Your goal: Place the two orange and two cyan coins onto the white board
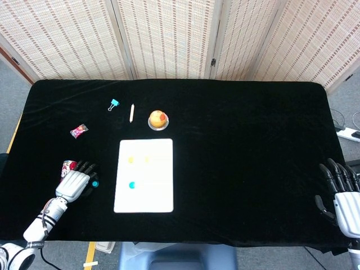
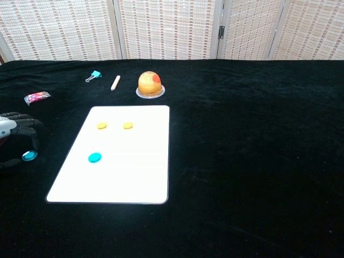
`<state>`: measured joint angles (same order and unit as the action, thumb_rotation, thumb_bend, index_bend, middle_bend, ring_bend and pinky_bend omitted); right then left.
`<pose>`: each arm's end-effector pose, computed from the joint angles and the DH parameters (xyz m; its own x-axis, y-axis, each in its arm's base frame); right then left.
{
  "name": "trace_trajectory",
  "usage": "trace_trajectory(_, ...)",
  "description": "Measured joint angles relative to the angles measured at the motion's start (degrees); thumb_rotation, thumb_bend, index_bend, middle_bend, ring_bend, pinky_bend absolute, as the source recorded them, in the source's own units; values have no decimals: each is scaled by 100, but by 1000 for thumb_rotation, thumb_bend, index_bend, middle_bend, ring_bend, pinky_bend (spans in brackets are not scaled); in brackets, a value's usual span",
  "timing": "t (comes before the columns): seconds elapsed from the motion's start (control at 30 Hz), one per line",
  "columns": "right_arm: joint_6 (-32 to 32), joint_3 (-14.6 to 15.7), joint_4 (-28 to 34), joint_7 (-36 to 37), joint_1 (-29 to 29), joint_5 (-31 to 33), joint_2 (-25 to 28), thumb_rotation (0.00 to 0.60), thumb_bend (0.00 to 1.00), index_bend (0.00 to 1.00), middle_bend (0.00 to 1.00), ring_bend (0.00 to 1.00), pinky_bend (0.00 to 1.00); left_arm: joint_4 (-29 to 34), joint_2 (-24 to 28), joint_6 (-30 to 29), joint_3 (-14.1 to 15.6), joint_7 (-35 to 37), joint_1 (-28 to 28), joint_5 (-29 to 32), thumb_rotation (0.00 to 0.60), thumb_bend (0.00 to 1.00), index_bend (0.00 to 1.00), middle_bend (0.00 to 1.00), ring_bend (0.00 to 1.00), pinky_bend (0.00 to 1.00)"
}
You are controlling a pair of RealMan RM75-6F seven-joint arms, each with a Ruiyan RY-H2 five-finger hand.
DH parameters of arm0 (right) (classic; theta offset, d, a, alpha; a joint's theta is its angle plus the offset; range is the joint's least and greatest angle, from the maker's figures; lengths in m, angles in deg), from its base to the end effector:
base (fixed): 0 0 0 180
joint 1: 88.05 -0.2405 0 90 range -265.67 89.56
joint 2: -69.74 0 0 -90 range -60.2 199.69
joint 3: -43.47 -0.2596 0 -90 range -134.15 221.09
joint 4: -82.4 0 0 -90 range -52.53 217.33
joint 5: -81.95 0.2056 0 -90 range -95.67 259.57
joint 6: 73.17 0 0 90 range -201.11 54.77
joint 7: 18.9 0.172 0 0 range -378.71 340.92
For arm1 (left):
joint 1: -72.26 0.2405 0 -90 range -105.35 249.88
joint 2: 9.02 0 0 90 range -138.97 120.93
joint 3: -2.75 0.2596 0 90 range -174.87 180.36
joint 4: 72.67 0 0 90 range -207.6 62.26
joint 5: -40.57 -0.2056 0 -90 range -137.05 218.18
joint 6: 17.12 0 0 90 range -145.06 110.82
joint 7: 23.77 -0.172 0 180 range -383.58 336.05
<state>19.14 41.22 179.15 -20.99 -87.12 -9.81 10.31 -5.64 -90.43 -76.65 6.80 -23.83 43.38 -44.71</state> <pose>-0.2983 -0.1745 0.1946 0.4355 0.0734 0.8972 -0.8989 -0.0178 0.4378 -0.3072 0.3164 0.0265 0.6308 0.2931 0.7184 0.7687 -0.3623 -0.5272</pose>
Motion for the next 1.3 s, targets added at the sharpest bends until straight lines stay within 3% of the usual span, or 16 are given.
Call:
trace_trajectory(1.07, 20, 10, 62, -79, 30, -10, 17, 600, 468, 0, 0, 0, 0, -343, -289, 6, -110, 12, 73, -49, 600, 462, 447, 134, 0, 0)
trace_trajectory(1.3, 46, 17, 79, -98, 53, -16, 25, 600, 468, 0, 0, 0, 0, -418, -342, -21, -126, 62, 84, -77, 600, 467, 517, 134, 0, 0)
